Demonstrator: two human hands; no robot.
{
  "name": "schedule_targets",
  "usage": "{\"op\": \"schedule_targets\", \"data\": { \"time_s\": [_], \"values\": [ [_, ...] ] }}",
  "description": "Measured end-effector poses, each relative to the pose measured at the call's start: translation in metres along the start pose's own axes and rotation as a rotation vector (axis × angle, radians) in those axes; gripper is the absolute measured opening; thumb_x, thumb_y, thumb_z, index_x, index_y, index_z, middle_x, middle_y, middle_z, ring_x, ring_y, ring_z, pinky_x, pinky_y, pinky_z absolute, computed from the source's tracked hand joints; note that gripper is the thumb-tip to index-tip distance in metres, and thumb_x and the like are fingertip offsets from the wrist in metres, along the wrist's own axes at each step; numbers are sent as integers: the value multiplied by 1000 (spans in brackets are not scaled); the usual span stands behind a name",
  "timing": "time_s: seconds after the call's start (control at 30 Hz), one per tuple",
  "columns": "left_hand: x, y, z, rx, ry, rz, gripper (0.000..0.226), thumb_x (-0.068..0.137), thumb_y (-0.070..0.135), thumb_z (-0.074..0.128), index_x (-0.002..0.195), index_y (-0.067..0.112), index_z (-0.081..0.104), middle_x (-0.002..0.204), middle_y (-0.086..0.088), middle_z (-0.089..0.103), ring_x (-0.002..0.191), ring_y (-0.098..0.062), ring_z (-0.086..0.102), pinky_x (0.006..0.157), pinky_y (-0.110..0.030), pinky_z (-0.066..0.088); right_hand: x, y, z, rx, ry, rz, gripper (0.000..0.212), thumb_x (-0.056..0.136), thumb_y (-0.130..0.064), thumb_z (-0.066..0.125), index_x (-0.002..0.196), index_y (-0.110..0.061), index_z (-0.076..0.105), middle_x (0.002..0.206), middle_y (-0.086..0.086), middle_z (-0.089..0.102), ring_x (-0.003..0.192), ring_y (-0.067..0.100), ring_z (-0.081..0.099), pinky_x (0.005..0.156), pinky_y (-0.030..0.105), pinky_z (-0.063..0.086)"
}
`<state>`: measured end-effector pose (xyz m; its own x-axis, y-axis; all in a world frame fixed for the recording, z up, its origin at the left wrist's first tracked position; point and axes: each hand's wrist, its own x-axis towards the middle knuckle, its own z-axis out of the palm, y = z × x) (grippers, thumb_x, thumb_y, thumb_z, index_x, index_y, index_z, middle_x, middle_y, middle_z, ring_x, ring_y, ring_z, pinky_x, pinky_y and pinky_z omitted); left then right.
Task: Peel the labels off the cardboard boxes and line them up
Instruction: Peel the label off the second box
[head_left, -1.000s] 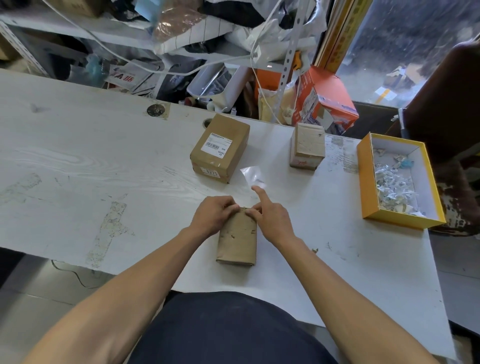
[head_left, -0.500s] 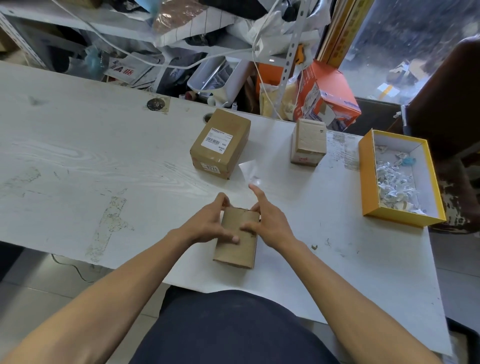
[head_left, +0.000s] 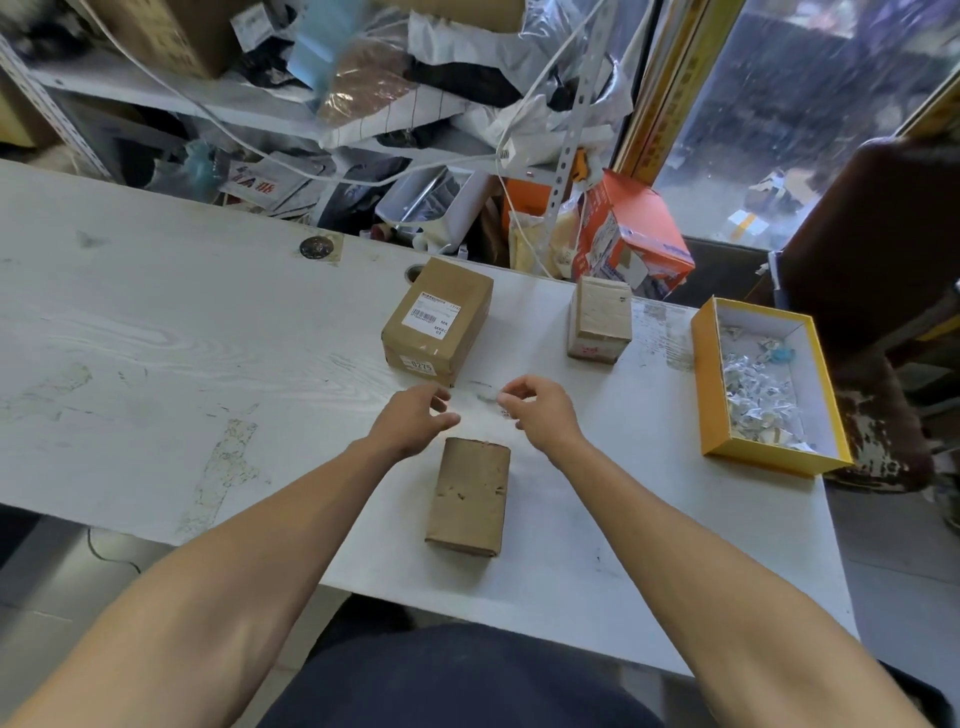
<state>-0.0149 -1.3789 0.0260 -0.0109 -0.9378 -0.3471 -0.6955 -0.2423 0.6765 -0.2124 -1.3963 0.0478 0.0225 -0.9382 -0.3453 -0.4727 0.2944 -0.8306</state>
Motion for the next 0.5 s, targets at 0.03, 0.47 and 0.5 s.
{"op": "schedule_targets", "data": {
  "time_s": [0.03,0.47,0.5],
  "values": [
    [0,3,-5,-14,-6,-10,41,88,34,70,124,17,59,111,5,62,103,-17,60,85,-32,50,1,-7,-2,113,-1,67,9,89,-19,67,94,-11,66,85,2,65,76,17,62,71,33,55],
    [-13,11,-50,-306,-175,-39,14,89,7,68,103,5,69,98,-13,68,84,-21,61,79,-35,54,-23,-32,26,222,-75,214,8,83,1,70,79,-3,65,71,13,63,56,18,62,58,28,59],
    [-12,10,-51,-224,-161,-13,15,89,7,68,103,5,70,96,-12,69,81,-21,61,77,-36,54,-24,-32,30,39,-54,125,7,81,-2,72,77,-4,67,73,12,66,60,20,64,63,32,60]
  ]
}}
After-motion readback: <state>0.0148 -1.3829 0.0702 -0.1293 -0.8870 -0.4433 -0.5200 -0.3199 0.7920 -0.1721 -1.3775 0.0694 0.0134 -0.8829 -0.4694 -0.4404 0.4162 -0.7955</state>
